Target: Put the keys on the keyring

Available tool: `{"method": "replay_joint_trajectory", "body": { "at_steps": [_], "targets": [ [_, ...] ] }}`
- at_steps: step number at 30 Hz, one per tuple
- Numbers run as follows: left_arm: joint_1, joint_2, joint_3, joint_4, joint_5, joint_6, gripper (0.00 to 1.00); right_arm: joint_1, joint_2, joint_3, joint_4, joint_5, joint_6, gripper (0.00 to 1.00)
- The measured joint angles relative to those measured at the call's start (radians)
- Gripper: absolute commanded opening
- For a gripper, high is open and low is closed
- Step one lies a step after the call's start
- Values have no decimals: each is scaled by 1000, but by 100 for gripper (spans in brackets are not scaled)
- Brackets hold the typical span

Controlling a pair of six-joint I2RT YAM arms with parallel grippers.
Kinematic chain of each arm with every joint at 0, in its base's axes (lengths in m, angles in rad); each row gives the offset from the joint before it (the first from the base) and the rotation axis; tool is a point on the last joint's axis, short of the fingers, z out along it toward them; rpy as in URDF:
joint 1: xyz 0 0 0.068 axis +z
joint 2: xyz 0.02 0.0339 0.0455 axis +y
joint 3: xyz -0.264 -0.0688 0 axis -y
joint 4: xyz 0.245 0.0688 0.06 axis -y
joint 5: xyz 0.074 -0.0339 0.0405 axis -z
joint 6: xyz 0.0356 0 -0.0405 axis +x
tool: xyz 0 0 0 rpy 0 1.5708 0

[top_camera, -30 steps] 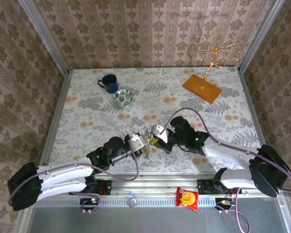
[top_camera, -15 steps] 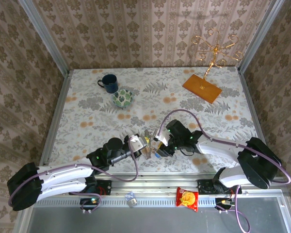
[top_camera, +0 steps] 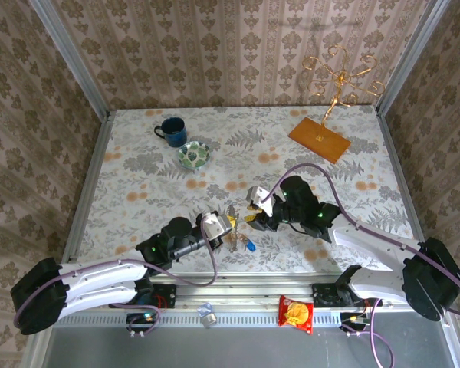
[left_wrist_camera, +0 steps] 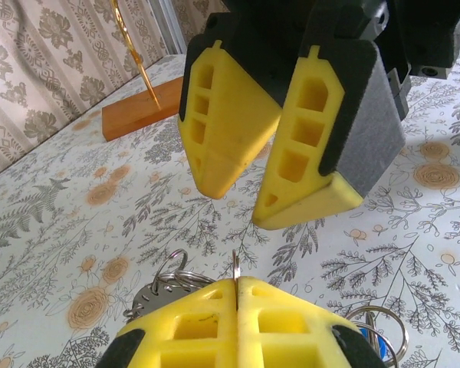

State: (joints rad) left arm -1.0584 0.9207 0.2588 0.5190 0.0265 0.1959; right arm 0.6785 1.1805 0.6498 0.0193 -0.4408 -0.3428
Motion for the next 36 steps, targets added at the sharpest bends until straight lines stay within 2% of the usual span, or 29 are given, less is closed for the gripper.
{"method": "replay_joint_trajectory", "body": {
  "at_steps": [4, 12, 16, 20, 25, 31, 36],
  "targets": [
    [0, 0, 0, 0, 0, -2, 0, 0, -27, -16, 2, 0, 17, 38],
    [0, 0, 0, -1, 0, -9, 0, 17, -249, -145, 7, 24, 296, 41],
    [0, 0, 0, -1, 2, -12, 0, 20, -277, -156, 18, 26, 367, 41],
    [0, 0, 0, -2, 5, -14, 0, 21, -246, -155, 35, 60, 373, 39],
    [0, -8, 0, -11, 13, -16, 0, -1, -117, -118, 32, 130, 463, 39],
    [0, -25, 0, -19, 11, -16, 0, -14, -12, -6, -38, 184, 627, 39],
    [0, -68, 7, -82, -43, -5, 0, -38, 43, 77, -131, 191, 703, 38]
  ]
}}
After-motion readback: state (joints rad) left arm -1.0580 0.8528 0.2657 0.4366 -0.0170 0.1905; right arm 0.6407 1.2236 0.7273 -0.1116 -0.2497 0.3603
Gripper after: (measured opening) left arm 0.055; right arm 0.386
